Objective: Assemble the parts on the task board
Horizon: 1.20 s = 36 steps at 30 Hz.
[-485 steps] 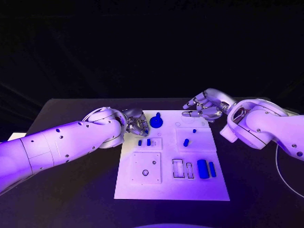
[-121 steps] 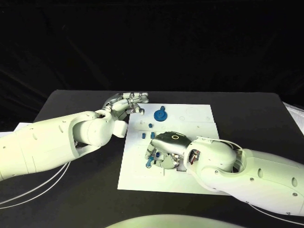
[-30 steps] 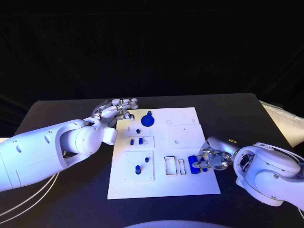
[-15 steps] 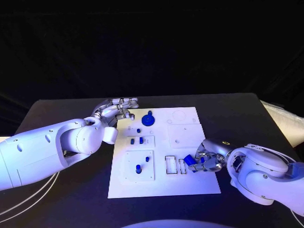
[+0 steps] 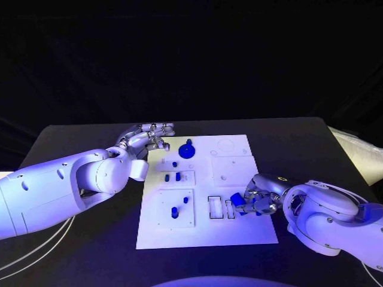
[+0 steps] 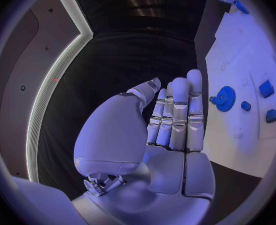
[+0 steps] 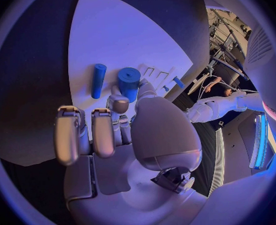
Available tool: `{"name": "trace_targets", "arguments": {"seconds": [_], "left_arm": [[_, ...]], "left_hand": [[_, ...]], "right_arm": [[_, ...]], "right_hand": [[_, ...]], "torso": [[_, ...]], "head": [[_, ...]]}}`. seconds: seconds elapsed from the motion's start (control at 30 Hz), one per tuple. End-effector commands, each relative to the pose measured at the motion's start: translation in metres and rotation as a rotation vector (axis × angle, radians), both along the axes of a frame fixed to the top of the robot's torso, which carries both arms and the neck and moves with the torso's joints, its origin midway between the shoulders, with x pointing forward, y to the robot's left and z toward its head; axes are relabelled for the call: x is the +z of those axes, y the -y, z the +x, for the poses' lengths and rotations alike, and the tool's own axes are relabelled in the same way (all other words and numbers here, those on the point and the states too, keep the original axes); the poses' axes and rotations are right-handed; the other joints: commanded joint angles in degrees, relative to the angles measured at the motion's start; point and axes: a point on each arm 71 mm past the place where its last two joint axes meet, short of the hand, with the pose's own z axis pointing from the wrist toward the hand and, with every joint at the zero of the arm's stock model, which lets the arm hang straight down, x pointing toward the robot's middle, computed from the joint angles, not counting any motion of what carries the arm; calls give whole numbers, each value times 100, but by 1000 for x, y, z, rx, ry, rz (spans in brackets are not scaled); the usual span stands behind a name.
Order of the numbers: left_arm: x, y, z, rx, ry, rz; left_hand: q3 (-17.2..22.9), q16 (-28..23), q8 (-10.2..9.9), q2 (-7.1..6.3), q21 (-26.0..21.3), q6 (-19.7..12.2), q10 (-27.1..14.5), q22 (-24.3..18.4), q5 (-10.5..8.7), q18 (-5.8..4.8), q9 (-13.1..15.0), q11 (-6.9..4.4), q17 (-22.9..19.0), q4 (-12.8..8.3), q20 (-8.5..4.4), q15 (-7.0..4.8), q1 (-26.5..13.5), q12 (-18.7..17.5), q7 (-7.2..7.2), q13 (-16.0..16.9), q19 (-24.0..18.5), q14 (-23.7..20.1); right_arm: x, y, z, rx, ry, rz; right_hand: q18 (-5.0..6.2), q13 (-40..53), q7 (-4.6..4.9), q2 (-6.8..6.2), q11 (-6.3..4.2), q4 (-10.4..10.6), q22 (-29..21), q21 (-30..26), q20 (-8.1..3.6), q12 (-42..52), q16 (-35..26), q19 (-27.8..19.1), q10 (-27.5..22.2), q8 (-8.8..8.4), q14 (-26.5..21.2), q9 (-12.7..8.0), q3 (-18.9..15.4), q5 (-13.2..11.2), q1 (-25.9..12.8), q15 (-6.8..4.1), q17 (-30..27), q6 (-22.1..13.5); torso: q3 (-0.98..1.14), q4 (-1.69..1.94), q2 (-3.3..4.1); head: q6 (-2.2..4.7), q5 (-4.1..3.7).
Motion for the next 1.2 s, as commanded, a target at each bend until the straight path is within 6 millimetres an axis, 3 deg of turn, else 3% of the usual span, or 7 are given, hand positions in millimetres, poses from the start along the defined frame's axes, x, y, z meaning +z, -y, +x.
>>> {"name": "trace_targets", "arguments": {"seconds": [0.03,0.23,0.5,0.77,0.93,1.2], "left_arm": [[1,2,-1,-17,8,-9],[1,2,-1,-17,7,-9],[0,2,-1,-19,6,-9],[-1,2,-1,-20,4,-10],[-1,3,-1,-21,4,-11],[-1,3,-1,-20,3,-10]], "left_hand": [[-15,18,12,68,-39,-41,-31,-10,25,61,0,1,-7,-13,33,-16,-2,15,-8,9,1,-41],[-15,18,12,68,-39,-41,-31,-10,25,61,0,1,-7,-13,33,-16,-2,15,-8,9,1,-41],[-15,18,12,68,-39,-41,-31,-10,25,61,0,1,-7,-13,33,-16,-2,15,-8,9,1,-41],[-15,18,12,68,-39,-41,-31,-10,25,61,0,1,-7,-13,33,-16,-2,15,-8,9,1,-41],[-15,18,12,68,-39,-41,-31,-10,25,61,0,1,-7,-13,33,-16,-2,15,-8,9,1,-41],[-20,31,34,70,-45,-55,-63,-11,25,61,1,3,-17,-22,35,-14,1,55,-7,14,1,-52]], "right_arm": [[-4,3,-2,-30,-5,10],[9,2,-8,-74,37,121],[23,-2,-11,-104,48,201],[18,-15,-11,-80,-37,208],[12,-24,-13,-47,-89,194],[6,-32,-14,-22,-128,175]], "right_hand": [[-45,98,-11,117,-49,-7,170,32,-37,79,40,4,44,50,311,35,-22,159,62,-59,-8,63],[-44,191,-31,160,-70,-30,169,31,-57,110,40,2,85,67,310,72,-39,383,164,-78,-16,81],[-43,174,-31,171,-71,-19,165,29,-61,71,26,0,76,70,305,84,-54,413,174,-81,-47,87],[-42,159,-32,186,-70,22,162,26,-64,21,22,-2,77,73,303,104,-116,467,93,-81,-57,97],[-41,155,-48,222,-82,27,158,22,-69,-19,22,-6,108,86,303,132,-199,466,-44,-89,-61,132],[-40,204,-81,267,-106,24,159,21,-81,-9,24,-6,156,124,303,173,-267,429,-150,-107,-60,211]], "torso": [[0,-4,0],[5,-5,0],[2,-1,0],[-1,-3,-1],[-1,15,4],[-5,-3,3]], "head": [[10,-3],[16,5],[22,-6],[13,4],[14,12],[10,25]]}}
